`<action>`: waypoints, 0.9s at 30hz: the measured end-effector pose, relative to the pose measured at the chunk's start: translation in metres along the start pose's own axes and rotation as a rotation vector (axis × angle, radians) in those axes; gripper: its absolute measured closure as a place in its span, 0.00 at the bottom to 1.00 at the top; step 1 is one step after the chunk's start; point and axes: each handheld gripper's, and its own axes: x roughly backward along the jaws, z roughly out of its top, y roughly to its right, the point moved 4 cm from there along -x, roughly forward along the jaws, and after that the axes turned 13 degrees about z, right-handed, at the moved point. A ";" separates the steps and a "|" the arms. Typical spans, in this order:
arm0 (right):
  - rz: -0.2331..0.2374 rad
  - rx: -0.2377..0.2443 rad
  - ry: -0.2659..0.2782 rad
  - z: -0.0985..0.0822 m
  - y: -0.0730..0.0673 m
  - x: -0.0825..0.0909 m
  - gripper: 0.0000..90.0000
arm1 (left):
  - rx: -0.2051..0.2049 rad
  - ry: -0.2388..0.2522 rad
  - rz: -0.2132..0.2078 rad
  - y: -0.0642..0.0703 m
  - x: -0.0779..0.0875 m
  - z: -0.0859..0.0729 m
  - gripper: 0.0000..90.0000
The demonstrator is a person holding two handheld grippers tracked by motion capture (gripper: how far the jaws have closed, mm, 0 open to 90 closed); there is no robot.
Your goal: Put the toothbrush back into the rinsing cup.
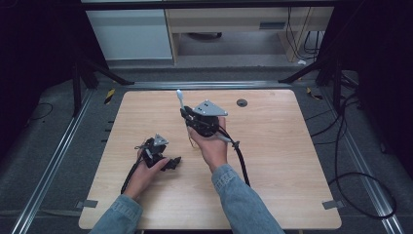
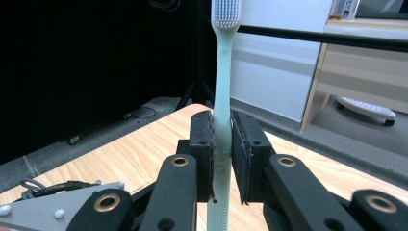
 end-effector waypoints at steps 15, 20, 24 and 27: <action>0.000 0.034 0.017 -0.001 -0.001 -0.001 0.88 | 0.000 0.000 0.000 0.000 0.000 0.000 0.00; -0.003 0.037 0.022 -0.003 0.000 -0.001 0.88 | 0.000 0.000 0.000 0.000 0.000 0.000 0.00; -0.002 0.038 0.022 -0.004 -0.001 -0.003 0.88 | 0.001 0.000 -0.001 0.000 0.000 0.000 0.00; -0.005 0.047 0.021 -0.005 -0.001 -0.003 0.88 | 0.000 0.000 0.000 0.000 0.000 0.000 0.00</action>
